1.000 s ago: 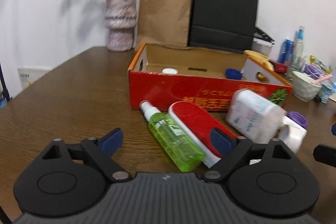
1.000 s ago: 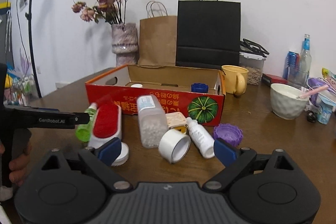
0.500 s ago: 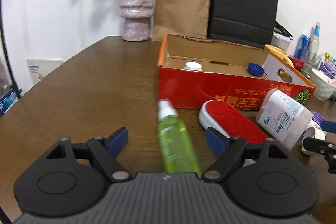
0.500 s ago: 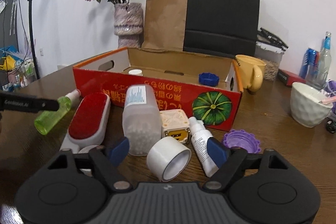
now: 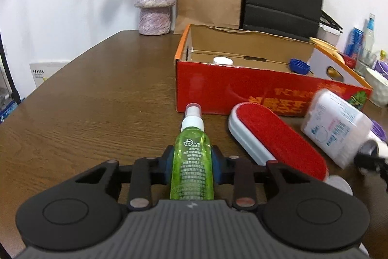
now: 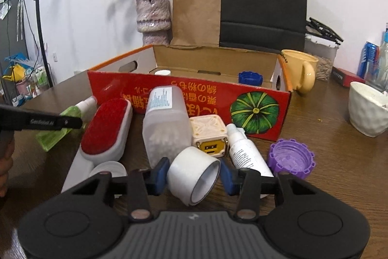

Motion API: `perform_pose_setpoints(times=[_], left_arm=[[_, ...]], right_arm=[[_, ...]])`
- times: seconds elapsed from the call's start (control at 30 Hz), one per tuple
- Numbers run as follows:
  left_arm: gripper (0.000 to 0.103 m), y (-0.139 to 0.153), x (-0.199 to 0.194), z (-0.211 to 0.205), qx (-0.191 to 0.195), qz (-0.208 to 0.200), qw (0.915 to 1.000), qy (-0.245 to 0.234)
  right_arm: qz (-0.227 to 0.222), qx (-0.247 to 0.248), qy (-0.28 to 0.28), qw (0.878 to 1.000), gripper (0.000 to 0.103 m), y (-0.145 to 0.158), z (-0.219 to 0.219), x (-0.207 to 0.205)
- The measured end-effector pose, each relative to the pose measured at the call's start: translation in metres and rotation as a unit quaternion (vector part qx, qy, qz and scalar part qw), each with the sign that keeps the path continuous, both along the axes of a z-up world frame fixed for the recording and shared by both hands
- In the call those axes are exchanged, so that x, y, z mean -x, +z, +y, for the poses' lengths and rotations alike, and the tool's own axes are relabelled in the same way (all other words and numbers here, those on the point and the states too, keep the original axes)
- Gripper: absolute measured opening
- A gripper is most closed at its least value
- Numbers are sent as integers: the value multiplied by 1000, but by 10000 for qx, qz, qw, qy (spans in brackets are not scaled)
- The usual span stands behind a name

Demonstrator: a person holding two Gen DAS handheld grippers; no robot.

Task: Organize rigid objects
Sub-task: 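Lift the spray bottle and tape roll and carry them over the box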

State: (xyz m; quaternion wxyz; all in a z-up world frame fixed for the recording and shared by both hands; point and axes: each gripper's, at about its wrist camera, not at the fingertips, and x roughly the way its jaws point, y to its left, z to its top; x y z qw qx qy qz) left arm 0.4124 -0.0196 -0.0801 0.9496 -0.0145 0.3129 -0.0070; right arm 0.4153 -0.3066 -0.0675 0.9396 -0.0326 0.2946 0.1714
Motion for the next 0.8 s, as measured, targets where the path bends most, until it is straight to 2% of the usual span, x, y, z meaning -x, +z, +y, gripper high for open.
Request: perform_pose_setpoints(times=[0.23, 0.53, 0.7, 0.8], left_arm=[[31, 29, 62, -9, -8, -612, 9981, -17], [31, 85, 163, -15, 189, -1464, 9890, -117], [31, 97, 216, -12, 419, -1780, 9831, -56], [31, 97, 236, -12, 394, -1840, 9821, -99]], right_arm=[[-425, -82, -120, 9990, 44, 31, -4, 44], [-1217, -378, -175, 9917, 44, 83, -2, 143], [-1711, -758, -210, 9821, 44, 93, 1, 204], [-1966, -554, -136, 9788, 44, 95, 11, 234]])
